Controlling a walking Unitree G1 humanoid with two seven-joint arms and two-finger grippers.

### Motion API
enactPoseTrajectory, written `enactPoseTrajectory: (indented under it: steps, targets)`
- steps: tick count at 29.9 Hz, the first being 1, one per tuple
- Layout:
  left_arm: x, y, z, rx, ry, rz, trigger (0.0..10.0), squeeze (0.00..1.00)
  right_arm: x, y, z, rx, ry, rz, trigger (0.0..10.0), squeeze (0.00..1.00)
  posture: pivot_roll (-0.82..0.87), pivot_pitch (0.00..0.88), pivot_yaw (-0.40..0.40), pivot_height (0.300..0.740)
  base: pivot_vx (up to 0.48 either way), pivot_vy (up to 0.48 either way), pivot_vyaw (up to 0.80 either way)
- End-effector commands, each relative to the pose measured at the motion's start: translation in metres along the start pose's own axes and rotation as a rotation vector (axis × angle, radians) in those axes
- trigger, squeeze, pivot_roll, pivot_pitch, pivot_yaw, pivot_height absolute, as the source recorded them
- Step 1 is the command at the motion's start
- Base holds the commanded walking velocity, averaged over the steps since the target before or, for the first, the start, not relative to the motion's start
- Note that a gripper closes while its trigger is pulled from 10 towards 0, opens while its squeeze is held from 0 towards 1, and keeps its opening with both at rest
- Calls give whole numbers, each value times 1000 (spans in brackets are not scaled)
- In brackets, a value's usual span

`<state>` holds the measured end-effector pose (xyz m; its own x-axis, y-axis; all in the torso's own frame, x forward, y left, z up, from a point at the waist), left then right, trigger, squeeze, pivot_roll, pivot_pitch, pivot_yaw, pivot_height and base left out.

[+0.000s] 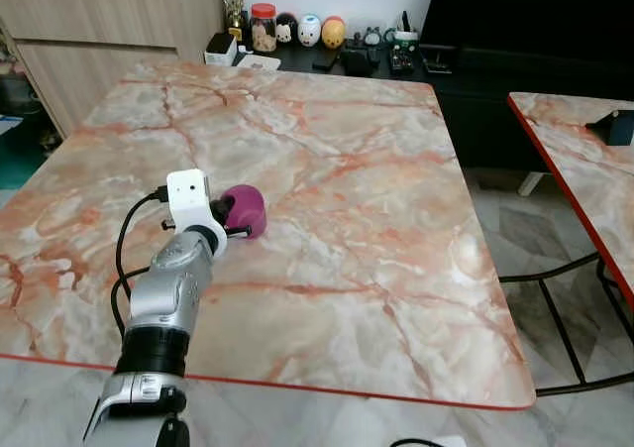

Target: Setting the table

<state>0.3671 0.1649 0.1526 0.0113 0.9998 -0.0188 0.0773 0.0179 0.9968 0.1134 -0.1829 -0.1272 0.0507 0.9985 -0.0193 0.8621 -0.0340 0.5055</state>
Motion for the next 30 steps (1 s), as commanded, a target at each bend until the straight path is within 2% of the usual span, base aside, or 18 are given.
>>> enactPoseTrajectory:
  steps: [1,4,10,12,16,22,30]
  targets:
    - [0,14,-5,-99,7,25,10000,0,-4,-2,-1,5,-18,18,10000,0,68,0,-72,740,0,0,0]
    - [7,14,-12,-148,49,76,10000,0,-4,-3,-1,8,-20,21,10000,0,72,0,-73,740,0,0,0]
    - [24,17,-30,-257,150,87,10000,0,-5,-5,-1,13,-24,28,10000,0,75,0,-77,740,0,0,0]
    - [33,16,-40,-286,218,147,10000,0,-7,-5,-2,15,-31,24,10000,0,88,0,-86,740,0,0,0]
    - [39,19,-43,-313,242,136,10000,0,-7,-5,-2,15,-33,23,10000,0,90,0,-88,740,0,0,0]
    - [43,30,-43,-372,261,172,10000,0,-7,-4,-1,8,-35,34,10000,0,82,0,-78,740,0,0,0]
    - [40,33,-40,-385,269,161,10000,0,-8,-3,-1,6,-39,52,10000,0,86,0,-82,740,0,0,0]
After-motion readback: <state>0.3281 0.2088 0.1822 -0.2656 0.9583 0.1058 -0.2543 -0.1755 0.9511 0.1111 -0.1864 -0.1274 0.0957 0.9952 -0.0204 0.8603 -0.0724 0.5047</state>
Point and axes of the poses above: a point about 5 cm out from each wrist's last joint towards the gripper, its own z axis pointing out of the wrist towards the gripper, its own y axis along the axis of the wrist's last joint, x = y × z, the point moved 2 cm from there along z, pointing out of the wrist towards the gripper, and after that the axes turned 9 degrees about z, right-handed, at the moved point
